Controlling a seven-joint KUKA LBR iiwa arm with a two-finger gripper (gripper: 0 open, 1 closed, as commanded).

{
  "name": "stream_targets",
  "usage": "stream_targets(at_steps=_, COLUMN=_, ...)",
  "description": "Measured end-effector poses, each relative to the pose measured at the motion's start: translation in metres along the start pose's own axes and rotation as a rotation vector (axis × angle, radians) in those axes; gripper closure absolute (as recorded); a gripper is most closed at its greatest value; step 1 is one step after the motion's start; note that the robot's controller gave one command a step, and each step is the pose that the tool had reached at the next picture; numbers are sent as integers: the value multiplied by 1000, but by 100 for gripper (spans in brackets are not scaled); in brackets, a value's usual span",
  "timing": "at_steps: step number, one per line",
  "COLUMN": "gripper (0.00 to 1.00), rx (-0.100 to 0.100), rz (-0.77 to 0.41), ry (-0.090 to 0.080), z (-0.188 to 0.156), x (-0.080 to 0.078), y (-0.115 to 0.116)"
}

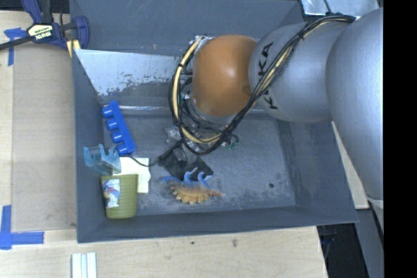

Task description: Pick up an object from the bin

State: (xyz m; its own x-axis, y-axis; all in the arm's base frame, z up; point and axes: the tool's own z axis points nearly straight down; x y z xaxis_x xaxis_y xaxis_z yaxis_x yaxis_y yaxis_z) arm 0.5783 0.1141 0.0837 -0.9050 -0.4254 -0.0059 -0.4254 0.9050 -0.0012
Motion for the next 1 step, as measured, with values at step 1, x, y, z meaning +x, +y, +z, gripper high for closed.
stream_targets(at_steps=1, gripper=100, rx=0, rz=1, ry=0, z=0, x=0, y=0)
